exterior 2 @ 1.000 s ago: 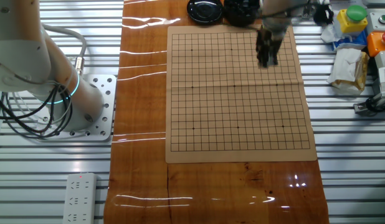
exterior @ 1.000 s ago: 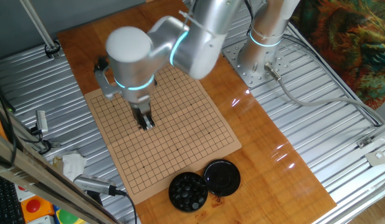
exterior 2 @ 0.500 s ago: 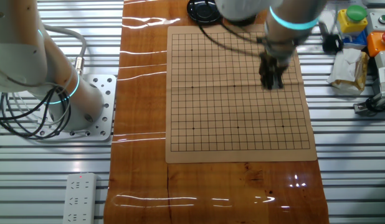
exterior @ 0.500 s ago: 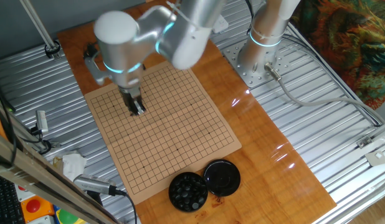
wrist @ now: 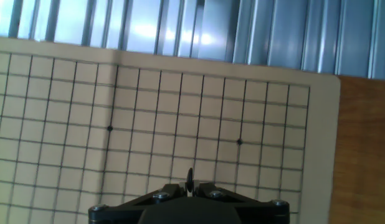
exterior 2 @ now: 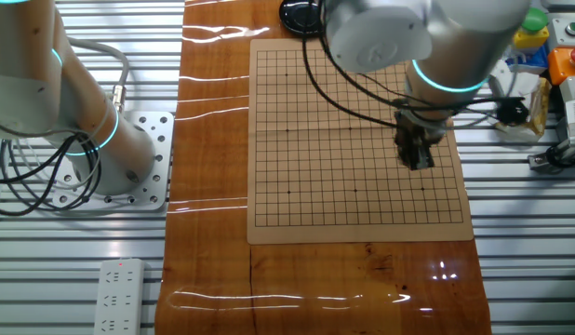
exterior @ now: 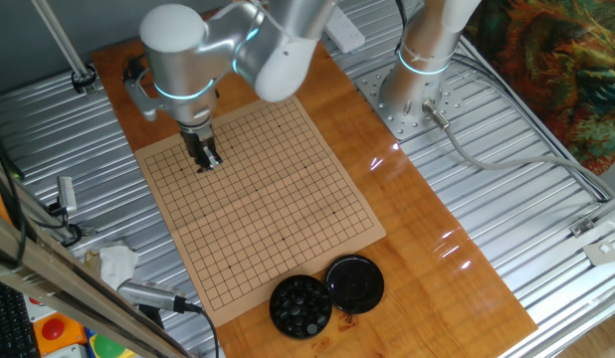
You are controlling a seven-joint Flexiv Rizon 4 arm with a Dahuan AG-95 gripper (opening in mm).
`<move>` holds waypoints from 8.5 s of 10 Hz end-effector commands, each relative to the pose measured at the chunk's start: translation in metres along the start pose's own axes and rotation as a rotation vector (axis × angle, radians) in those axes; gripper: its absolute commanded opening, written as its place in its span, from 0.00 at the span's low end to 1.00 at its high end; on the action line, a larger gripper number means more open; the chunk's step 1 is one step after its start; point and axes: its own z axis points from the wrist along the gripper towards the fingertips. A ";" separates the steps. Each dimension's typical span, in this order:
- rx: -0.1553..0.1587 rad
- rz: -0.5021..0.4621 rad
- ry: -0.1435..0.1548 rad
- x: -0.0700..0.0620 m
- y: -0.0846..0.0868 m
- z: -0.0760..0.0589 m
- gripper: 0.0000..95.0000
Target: Play the first move as black on the 3-4 point in the upper right corner of the Go board
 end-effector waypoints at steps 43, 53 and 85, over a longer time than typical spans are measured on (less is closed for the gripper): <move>-0.004 -0.024 -0.005 -0.017 -0.051 0.020 0.00; -0.004 -0.029 -0.014 -0.012 -0.051 0.026 0.00; -0.023 0.032 0.036 -0.006 -0.051 0.031 0.00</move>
